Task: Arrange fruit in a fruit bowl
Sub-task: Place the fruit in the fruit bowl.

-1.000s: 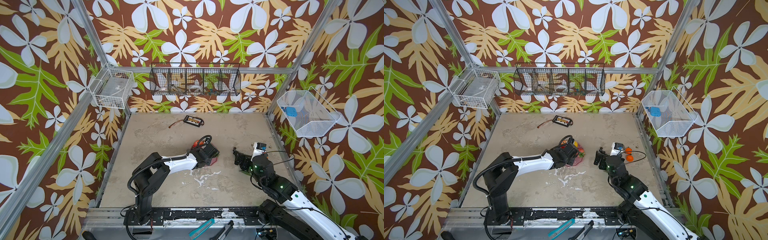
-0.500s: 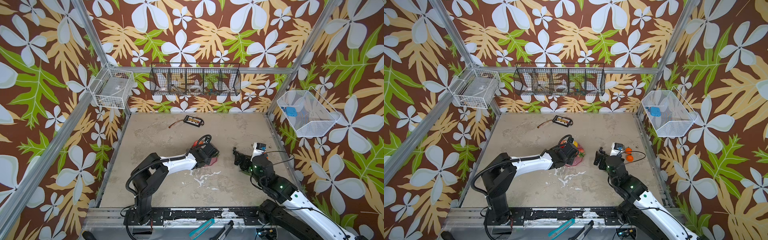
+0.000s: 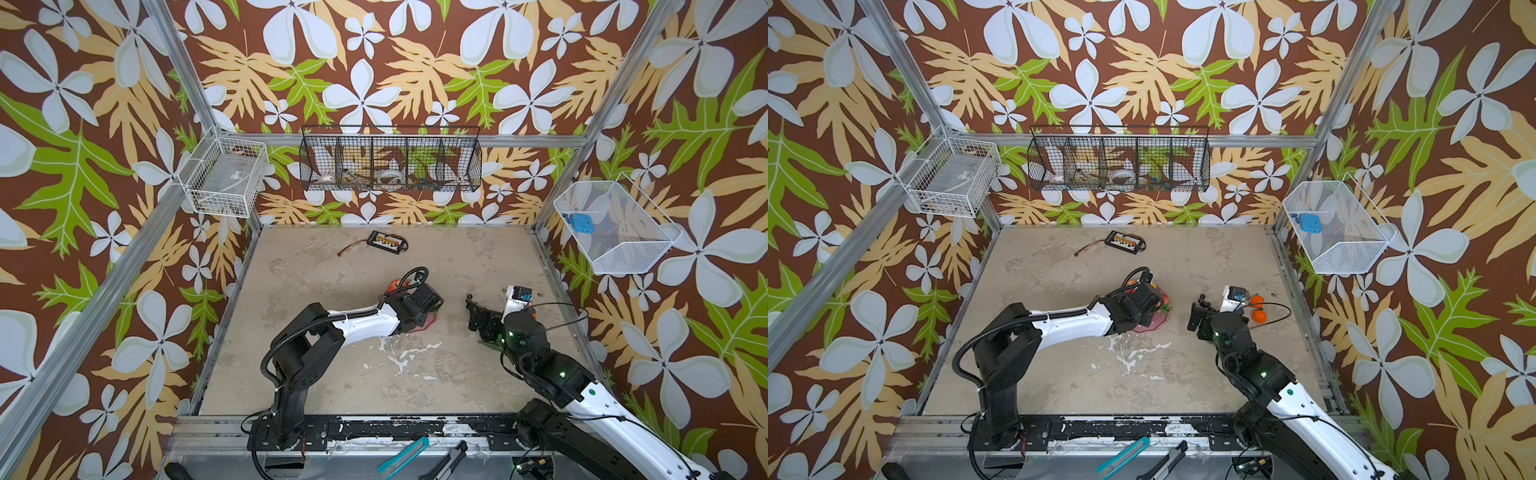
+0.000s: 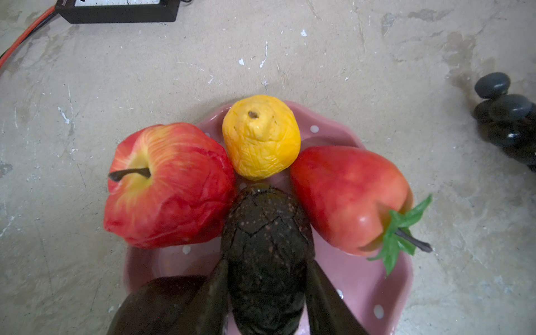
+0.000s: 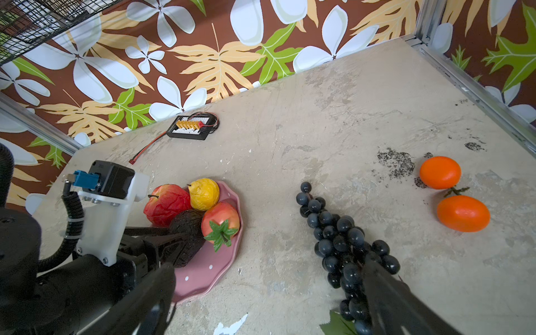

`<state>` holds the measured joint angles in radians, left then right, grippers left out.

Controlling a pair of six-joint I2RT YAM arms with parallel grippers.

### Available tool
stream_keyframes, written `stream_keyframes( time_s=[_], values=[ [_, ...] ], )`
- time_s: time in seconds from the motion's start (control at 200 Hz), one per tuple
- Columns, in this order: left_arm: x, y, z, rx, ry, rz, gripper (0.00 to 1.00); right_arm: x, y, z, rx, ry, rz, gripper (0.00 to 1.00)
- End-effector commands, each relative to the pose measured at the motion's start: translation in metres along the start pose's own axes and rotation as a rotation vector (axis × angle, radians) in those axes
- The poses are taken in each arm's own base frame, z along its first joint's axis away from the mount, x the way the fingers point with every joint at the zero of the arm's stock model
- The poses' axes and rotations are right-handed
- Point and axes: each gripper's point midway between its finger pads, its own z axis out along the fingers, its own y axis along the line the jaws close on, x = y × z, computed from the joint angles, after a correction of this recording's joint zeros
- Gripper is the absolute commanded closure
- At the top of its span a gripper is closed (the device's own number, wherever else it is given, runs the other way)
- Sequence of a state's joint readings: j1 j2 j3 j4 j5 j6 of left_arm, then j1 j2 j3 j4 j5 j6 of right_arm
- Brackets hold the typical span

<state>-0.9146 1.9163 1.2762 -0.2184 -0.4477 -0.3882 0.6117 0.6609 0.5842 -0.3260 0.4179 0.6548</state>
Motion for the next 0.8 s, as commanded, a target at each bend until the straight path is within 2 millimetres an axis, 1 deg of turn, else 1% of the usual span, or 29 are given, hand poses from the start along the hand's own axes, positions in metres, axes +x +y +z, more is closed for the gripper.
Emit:
stream_keyframes(
  time_s=[0.0, 0.16, 0.405, 0.515, 0.626, 0.726, 0.796],
  values=[
    [0.0, 0.007, -0.001, -0.03, -0.002, 0.013, 0.54, -0.006, 0.001, -0.002, 0.001, -0.02, 0.012, 0.0],
    [-0.005, 0.009, -0.011, -0.019, -0.018, 0.002, 0.51, -0.011, 0.0, -0.002, 0.012, -0.032, 0.001, 0.0],
    [-0.016, 0.006, -0.024, 0.021, -0.045, -0.019, 0.48, -0.017, 0.0, -0.001, 0.033, -0.04, -0.027, 0.0],
    [-0.02, 0.005, -0.033, 0.047, -0.061, -0.034, 0.47, -0.02, -0.003, 0.002, 0.056, -0.034, -0.054, 0.0],
    [-0.023, 0.007, -0.049, 0.095, -0.101, -0.073, 0.45, -0.024, -0.011, 0.007, 0.091, -0.021, -0.084, 0.0],
    [-0.027, 0.012, -0.074, 0.171, -0.179, -0.135, 0.42, -0.026, -0.025, 0.016, 0.136, 0.008, -0.101, 0.0],
    [-0.024, 0.02, -0.093, 0.227, -0.245, -0.179, 0.4, -0.027, -0.038, 0.024, 0.164, 0.043, -0.088, 0.0]
  ],
)
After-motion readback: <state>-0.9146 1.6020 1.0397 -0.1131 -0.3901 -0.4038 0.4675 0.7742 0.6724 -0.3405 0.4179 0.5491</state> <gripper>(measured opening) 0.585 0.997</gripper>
